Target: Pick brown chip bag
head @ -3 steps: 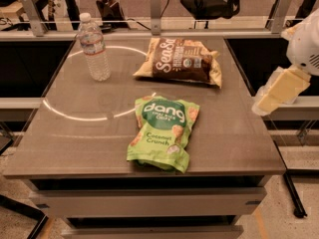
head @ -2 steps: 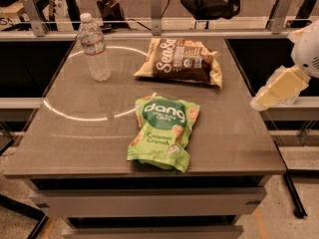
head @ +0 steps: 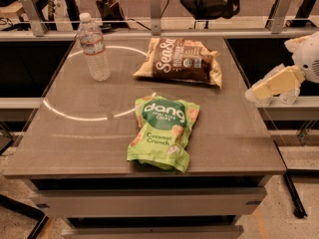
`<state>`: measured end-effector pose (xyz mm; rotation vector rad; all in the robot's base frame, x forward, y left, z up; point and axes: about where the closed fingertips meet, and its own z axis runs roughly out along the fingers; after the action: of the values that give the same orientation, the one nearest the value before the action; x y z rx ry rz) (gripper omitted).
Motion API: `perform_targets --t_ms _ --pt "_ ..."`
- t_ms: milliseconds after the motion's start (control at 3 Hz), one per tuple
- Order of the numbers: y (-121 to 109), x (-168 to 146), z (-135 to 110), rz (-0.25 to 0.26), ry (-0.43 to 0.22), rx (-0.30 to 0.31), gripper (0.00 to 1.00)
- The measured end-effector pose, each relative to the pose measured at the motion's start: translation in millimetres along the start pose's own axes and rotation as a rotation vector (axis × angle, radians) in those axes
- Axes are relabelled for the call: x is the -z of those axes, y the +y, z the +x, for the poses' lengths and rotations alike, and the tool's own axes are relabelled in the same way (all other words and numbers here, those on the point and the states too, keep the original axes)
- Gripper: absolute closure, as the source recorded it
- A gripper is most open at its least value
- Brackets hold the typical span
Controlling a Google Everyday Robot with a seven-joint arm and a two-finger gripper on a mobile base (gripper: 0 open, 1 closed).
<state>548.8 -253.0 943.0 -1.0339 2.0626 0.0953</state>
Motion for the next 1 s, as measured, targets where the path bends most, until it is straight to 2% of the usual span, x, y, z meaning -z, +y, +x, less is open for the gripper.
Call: perform_targets --t_ms 333,667,1000 --pt "-8.4 -15.2 -6.3 -0.003 -0.049 -0.049 0.00" --pt "-9.3 -32.7 -19.0 0.019 -0.058 -0.094 0.00" --pt "-10.1 -51.7 -32.6 0.062 -0.076 -0.156 0.00"
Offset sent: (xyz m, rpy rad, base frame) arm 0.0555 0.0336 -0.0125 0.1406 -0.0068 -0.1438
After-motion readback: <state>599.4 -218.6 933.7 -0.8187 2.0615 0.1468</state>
